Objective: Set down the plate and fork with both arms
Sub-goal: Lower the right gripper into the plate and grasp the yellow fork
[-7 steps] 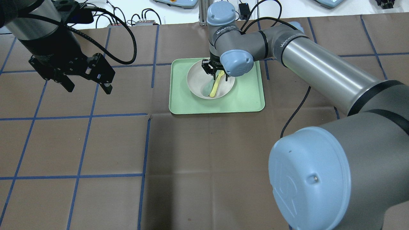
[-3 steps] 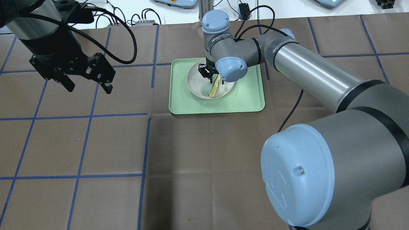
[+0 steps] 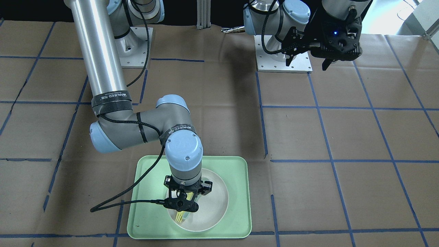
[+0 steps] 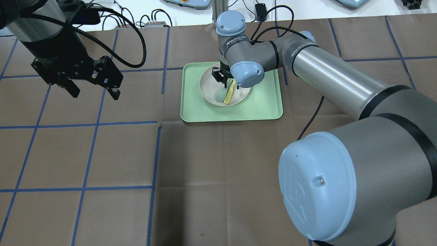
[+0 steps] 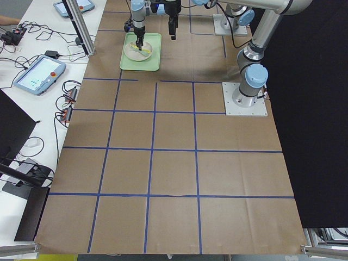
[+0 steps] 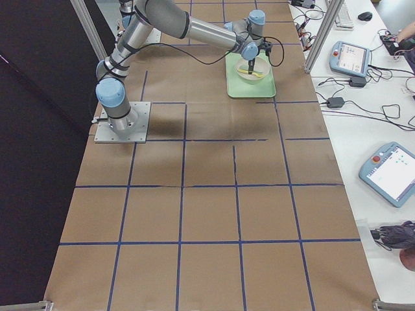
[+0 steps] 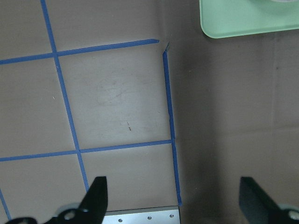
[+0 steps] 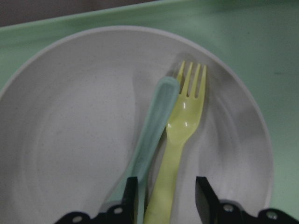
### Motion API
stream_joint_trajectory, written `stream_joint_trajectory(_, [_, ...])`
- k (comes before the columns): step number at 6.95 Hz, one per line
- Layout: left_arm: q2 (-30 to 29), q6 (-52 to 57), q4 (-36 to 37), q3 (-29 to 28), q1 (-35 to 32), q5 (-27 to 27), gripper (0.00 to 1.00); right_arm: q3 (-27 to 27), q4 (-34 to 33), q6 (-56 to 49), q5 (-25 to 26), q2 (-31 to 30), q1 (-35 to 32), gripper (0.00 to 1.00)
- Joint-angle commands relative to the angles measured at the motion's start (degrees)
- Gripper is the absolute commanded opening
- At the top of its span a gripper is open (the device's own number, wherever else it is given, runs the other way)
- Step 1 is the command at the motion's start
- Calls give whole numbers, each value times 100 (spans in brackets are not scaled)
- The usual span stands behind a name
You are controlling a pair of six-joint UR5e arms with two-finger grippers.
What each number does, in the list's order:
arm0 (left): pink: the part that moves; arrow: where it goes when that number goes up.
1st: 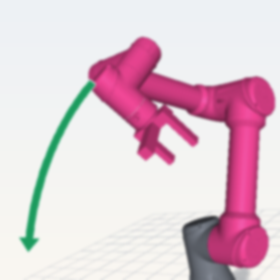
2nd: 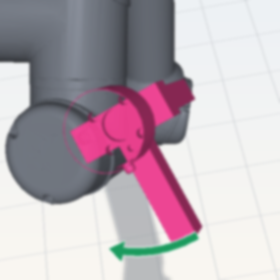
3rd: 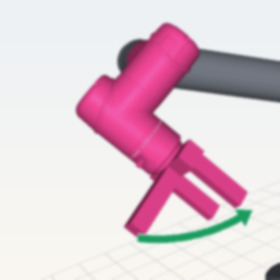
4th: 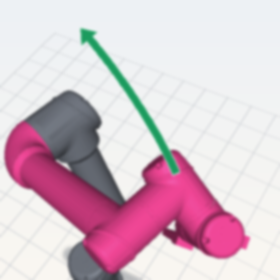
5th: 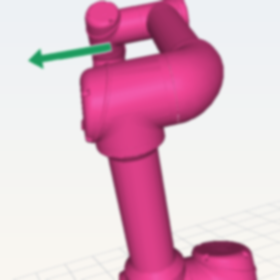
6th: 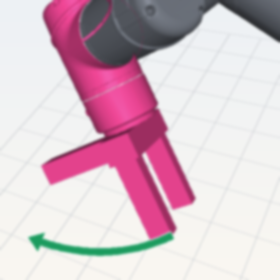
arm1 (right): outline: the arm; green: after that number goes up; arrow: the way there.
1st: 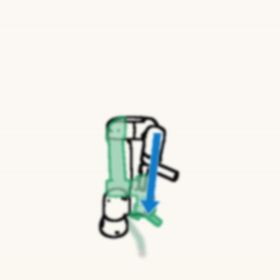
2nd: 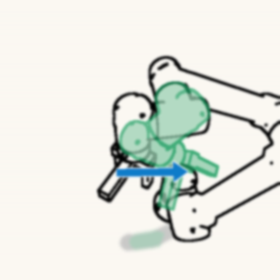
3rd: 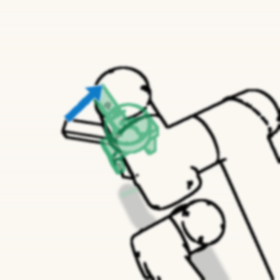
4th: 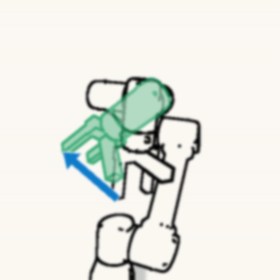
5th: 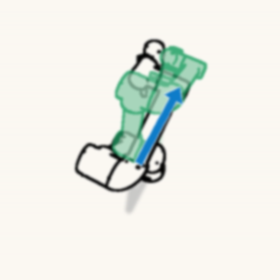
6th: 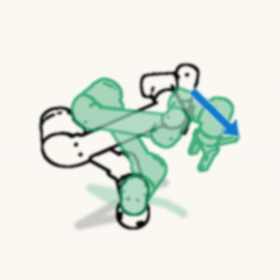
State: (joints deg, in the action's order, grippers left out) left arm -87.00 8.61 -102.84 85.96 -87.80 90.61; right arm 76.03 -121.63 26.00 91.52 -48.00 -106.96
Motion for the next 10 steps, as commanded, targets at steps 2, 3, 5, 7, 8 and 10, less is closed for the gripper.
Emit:
stream_joint_trajectory(2, [-1, 0, 0, -1, 0, 1, 100, 0, -88, -16, 94, 63, 35, 52])
stream_joint_trajectory(3, [-1, 0, 0, -1, 0, 1, 100, 0, -88, -7, 95, 80, 35, 52])
stream_joint_trajectory(5, [-1, 0, 0, -1, 0, 1, 100, 0, -88, -7, 95, 124, 35, 51])
stream_joint_trajectory(7, [-1, 0, 0, -1, 0, 1, 100, 0, -88, -7, 86, 142, 26, 51])
stream_joint_trajectory(8, [-1, 0, 0, -9, 0, 1, 100, 0, -88, -7, 86, 142, 26, 50])
stream_joint_trajectory(10, [-1, 0, 0, -9, 0, 10, 100, 8, -88, -16, 86, 142, 26, 24])
